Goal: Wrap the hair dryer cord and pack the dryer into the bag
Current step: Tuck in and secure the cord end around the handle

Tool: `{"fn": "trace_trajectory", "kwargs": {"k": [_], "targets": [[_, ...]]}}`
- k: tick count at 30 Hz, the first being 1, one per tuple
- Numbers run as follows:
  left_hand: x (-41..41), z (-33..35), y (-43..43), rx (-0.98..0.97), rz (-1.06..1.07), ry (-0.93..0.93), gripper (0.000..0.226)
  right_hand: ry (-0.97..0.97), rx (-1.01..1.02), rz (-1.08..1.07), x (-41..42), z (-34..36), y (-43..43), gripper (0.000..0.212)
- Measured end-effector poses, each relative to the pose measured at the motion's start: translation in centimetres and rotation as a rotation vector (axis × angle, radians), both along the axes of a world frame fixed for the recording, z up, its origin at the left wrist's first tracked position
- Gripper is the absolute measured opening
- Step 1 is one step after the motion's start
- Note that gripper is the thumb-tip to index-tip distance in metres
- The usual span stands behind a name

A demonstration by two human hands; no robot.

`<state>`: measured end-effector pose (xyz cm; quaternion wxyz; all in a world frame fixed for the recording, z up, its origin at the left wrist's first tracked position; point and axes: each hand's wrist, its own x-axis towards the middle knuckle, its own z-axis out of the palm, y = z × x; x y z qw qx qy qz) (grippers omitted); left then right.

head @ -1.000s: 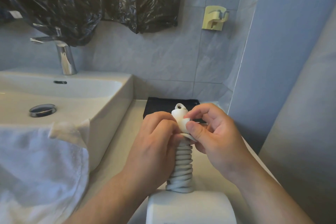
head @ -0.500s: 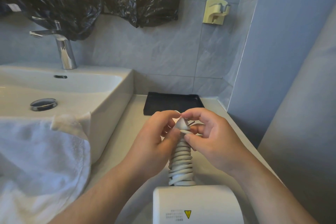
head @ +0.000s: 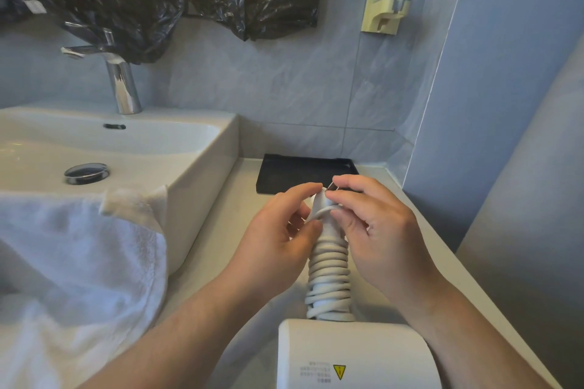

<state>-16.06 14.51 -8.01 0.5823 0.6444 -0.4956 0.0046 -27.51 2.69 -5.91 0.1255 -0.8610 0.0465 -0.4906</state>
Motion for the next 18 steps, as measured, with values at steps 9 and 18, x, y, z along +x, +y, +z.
{"fn": "trace_trajectory", "kwargs": {"k": [9,18], "targets": [[-0.4,0.0,-0.3,-0.008,0.044,-0.008,0.04,-0.002,-0.149,-0.035,0.0,-0.1,-0.4,0.022],[-1.1,0.1,-0.5,-0.069,0.118,-0.025,0.029,0.028,-0.114,0.004,0.1,-0.3,-0.5,0.029]]}}
